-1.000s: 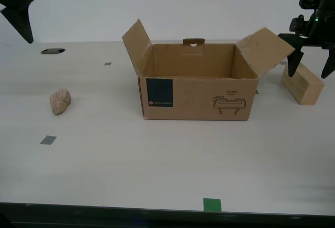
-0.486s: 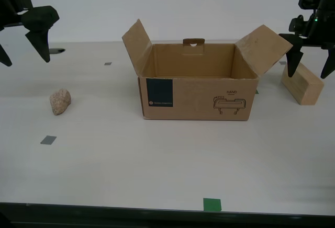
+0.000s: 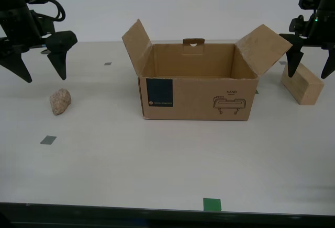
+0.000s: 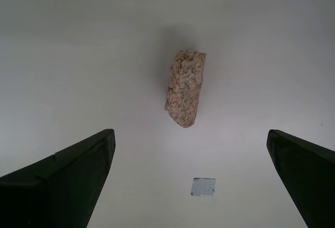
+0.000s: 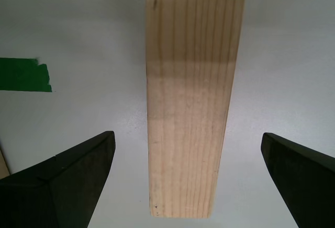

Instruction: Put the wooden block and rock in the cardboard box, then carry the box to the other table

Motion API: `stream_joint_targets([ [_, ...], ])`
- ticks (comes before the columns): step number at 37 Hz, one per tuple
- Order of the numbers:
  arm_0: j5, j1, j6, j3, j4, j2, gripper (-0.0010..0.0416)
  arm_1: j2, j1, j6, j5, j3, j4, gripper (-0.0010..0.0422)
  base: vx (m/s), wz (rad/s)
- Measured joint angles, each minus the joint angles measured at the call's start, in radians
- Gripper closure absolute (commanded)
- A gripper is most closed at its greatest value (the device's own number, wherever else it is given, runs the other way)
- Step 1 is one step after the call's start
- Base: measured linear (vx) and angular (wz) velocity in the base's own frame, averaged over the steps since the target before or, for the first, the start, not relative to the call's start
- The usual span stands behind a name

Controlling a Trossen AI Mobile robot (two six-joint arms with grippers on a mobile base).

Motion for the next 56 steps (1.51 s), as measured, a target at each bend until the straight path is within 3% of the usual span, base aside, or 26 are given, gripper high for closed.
stream_joint_targets([
  [23, 0.0, 0.0, -0.005, 0.0, 0.0, 0.0, 0.0016, 0.143, -0.006, 0.004, -0.011, -0.004, 0.148, 0.0014, 0.0, 0.0],
  [31, 0.0, 0.0, -0.006, 0.0, 0.0, 0.0, 0.0016, 0.173, -0.021, 0.005, -0.108, -0.004, 0.171, 0.0014, 0.0, 0.0],
  [44, 0.0, 0.0, -0.007, 0.0, 0.003, 0.0, 0.0016, 0.195, -0.078, 0.002, -0.1, -0.006, 0.2, 0.0014, 0.0, 0.0],
  [56, 0.0, 0.0, -0.012, 0.0, 0.003, 0.0, 0.0017, 0.229, -0.082, 0.001, -0.098, -0.03, 0.24, 0.0014, 0.0, 0.0],
])
